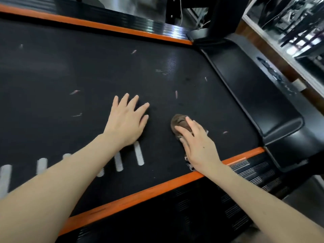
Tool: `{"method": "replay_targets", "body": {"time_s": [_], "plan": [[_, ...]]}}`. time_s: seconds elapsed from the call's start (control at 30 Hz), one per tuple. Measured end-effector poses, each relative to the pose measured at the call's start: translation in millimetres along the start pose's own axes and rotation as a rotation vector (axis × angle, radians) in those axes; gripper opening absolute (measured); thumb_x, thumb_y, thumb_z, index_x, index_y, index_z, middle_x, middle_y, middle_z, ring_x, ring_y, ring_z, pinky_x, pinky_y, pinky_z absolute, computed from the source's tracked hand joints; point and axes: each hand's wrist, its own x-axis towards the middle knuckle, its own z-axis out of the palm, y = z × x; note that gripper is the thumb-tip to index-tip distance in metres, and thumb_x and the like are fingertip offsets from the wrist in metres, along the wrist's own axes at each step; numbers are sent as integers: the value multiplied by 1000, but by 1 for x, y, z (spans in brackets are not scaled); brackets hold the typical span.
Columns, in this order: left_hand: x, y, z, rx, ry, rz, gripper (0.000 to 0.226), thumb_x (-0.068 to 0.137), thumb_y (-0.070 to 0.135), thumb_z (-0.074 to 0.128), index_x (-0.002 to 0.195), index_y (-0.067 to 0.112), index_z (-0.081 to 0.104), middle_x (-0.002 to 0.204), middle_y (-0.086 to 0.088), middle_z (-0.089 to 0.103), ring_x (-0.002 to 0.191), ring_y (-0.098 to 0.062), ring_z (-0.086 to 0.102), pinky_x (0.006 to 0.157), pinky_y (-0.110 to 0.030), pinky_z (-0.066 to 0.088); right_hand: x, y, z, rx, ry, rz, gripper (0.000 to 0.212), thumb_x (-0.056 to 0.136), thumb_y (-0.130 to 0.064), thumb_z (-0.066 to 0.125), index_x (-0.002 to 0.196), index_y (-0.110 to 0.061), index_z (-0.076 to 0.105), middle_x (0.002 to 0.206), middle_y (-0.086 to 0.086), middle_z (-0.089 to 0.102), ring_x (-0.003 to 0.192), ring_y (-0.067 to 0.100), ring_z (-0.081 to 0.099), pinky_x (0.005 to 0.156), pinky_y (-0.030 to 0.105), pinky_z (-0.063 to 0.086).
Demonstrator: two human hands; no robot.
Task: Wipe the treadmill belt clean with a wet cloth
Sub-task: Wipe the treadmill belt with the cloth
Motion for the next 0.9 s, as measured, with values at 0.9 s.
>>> {"method": "replay_targets", "body": {"time_s": [0.9], "plan": [[22, 15, 30, 116, 68, -72, 56, 94, 44, 24, 138, 20, 49, 141, -23, 43, 132, -46, 32, 108, -61, 17, 1, 136, -6, 69, 83, 6, 40, 89, -40, 47, 122, -25, 65, 135, 8, 55, 125, 35, 48, 95, 51, 42]]}}
